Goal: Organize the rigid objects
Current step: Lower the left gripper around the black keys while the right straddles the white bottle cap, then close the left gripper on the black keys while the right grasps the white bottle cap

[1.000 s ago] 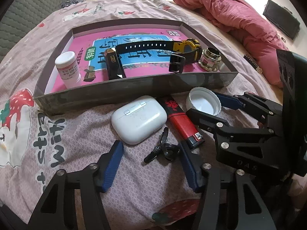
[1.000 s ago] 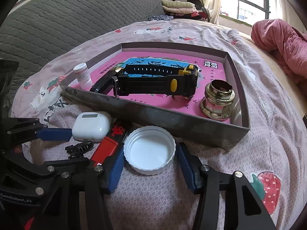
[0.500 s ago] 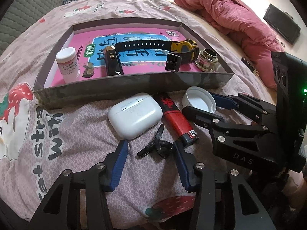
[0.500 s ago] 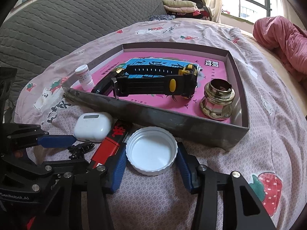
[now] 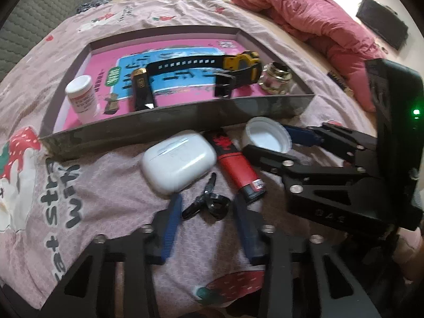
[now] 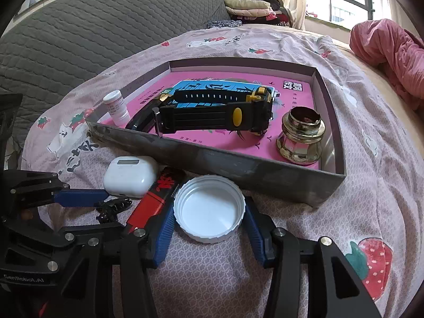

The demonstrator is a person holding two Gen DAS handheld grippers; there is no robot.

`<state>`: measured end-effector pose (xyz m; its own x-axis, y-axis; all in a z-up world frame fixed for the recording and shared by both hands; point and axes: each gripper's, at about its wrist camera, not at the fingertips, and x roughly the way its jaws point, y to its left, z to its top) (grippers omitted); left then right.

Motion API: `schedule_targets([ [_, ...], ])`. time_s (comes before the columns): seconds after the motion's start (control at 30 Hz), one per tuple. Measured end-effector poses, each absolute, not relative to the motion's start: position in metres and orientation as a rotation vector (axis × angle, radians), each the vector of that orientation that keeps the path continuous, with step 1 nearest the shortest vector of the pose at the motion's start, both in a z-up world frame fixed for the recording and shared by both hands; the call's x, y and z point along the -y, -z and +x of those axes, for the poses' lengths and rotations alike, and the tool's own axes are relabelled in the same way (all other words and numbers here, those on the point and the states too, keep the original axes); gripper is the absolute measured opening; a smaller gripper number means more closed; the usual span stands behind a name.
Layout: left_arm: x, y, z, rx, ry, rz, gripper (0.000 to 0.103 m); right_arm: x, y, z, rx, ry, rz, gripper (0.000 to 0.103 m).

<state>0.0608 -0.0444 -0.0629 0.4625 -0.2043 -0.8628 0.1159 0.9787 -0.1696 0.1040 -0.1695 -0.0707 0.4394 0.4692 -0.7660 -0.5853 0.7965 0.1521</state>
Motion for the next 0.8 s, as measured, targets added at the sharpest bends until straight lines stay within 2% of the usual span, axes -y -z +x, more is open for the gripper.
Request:
schedule_targets([
  [0.8,0.0460,0.0621,0.0643,-1.047,0.238,-0.080,0.030,0.1757,0.0669,0.1040,-0.889,-0.656,-0.132,0.050],
])
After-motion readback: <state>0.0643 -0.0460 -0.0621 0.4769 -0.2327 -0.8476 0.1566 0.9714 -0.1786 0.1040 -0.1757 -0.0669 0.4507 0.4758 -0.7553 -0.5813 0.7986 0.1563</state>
